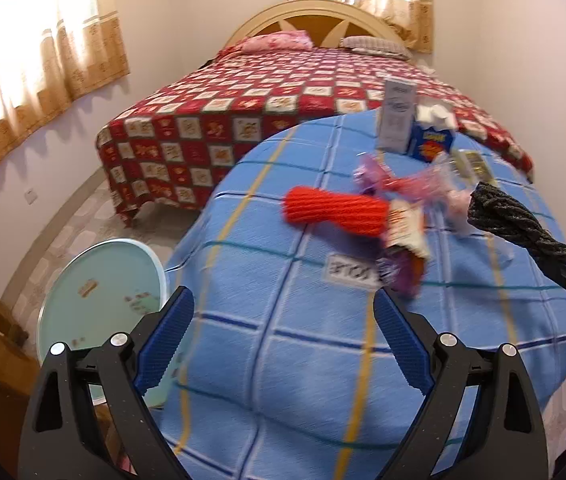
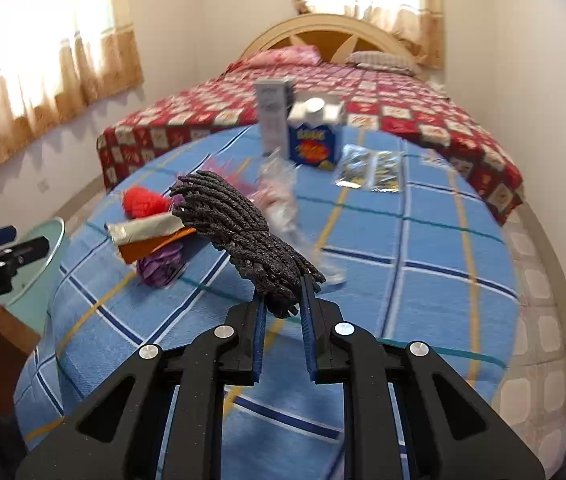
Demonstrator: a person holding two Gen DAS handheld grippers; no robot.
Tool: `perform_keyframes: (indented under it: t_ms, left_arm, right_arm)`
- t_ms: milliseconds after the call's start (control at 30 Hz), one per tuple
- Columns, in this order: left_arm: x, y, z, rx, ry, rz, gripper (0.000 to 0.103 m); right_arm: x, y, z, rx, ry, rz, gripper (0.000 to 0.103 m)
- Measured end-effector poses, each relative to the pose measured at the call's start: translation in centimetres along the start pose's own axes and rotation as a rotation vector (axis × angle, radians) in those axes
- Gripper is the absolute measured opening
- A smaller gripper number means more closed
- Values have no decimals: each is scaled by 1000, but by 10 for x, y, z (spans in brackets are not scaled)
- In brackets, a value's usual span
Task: Collect trash
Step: 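Close the right tool on the black knitted scrubber while the left tool closes on the white snack packet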
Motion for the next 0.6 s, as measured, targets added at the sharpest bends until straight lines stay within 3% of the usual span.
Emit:
perform_keyframes:
  t_ms: [233, 500, 533, 600]
  left_arm:
    - [50, -9, -14, 12, -52, 49, 89]
    - [82, -46, -19, -23, -114, 46, 88]
    - [83, -51, -18, -32, -117, 47, 86]
    - [82, -61, -15, -63, -122, 54, 61]
  right_arm:
    - [51, 2, 9, 5, -77, 98, 17]
    - [79, -3, 21, -2, -124, 105, 17]
    - [79, -4, 21, -2, -125, 99, 17]
    - [79, -7, 24, -3, -124, 89, 17]
Point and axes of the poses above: each gripper's, at about its wrist camera, not at the fingertips, and y roughly against the way its jaws point, x to its right, z to its underside, the point moved 6 cm from there along -y, roughly the way its jaws point, and after that the axes turned 6 degrees about z, right-handed, at the moved point
